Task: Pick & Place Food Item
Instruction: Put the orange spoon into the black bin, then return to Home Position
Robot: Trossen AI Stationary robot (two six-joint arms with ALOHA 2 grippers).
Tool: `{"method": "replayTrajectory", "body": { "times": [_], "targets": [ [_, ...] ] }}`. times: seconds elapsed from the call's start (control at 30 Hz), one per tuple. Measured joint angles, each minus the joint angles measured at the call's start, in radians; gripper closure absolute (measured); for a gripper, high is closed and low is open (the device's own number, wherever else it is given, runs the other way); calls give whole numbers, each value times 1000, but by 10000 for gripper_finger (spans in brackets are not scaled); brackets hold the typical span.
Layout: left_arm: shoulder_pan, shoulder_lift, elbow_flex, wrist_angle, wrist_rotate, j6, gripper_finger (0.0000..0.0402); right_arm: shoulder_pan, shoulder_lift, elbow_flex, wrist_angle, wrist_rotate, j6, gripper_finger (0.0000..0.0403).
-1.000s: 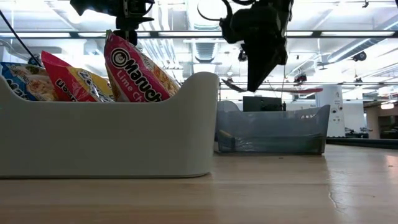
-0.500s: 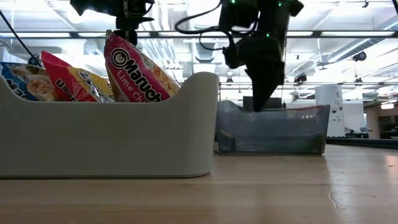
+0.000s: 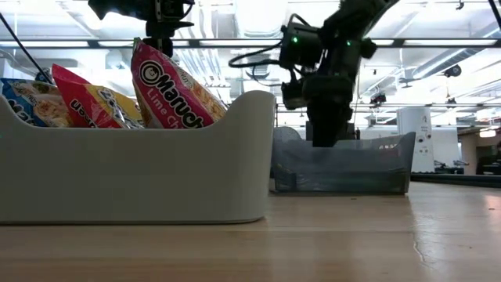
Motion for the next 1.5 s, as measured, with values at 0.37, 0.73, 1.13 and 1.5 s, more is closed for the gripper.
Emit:
{"method": "replayTrajectory", "body": {
  "times": [0.37, 0.73, 1.13, 1.5],
  "targets": [
    [0, 0, 0, 0, 0, -3, 249, -5, -4, -93, 160, -31, -36, 395],
    [0, 0, 0, 0, 0, -3, 249, 6, -1, -60, 129, -44, -82, 395],
    [0, 0, 0, 0, 0, -2, 249, 36, -2, -60, 112, -46, -146, 372],
    [0, 0, 0, 0, 0, 0, 249, 36, -2, -59, 115, -34, -158, 175]
  ]
}}
